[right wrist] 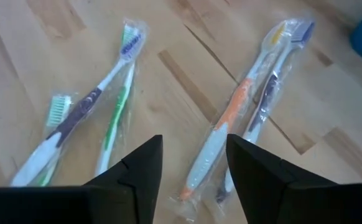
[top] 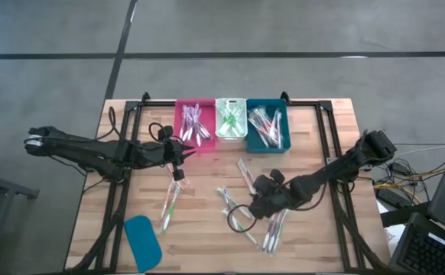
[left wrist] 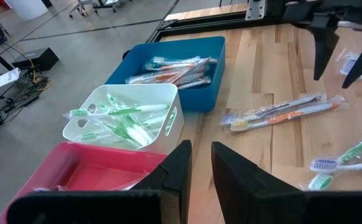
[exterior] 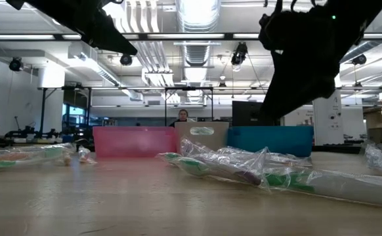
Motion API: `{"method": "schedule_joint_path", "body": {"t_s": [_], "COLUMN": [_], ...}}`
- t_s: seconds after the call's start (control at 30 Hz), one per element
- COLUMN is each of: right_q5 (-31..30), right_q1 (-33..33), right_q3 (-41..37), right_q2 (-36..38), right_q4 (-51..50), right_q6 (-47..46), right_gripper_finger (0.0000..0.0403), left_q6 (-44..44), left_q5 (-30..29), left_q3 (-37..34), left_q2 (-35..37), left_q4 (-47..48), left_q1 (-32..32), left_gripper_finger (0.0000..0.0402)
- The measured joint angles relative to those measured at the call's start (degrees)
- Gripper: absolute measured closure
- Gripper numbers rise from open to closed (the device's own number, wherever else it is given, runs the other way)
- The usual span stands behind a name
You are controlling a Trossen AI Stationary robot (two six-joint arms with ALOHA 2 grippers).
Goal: Pick & Place Toothbrushes
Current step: Put the orange toothbrush into the blue bin
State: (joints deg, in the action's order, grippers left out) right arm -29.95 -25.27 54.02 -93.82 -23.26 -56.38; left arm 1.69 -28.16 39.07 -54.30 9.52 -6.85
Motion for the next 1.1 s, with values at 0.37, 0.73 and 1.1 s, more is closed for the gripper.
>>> {"method": "schedule_joint_path", "body": {"t_s": [0.37, 0.73, 1.1], "right_q5": [-0.1, -0.1, 0.0], "right_q1": [0.2, 1.2, 2.1], "right_q3": [-6.5, -4.5, -3.8], "right_q2": [-0.8, -8.7, -12.1], "right_q4": [11.4, 13.6, 13.1], "right_q6": [0.0, 2.3, 2.4], "right_gripper_finger": [0.0236, 0.023, 0.0261], "left_q6": [0.0, -0.1, -0.2], "left_q5": [0.0, 0.0, 0.0], "left_q3": [0.0, 0.0, 0.0], "left_q2": [0.0, 0.0, 0.0], "left_q4": [0.0, 0.0, 0.1], "left_q1": [0.0, 0.0, 0.0], "left_gripper_finger": [0.0335, 0.0335, 0.0335]}}
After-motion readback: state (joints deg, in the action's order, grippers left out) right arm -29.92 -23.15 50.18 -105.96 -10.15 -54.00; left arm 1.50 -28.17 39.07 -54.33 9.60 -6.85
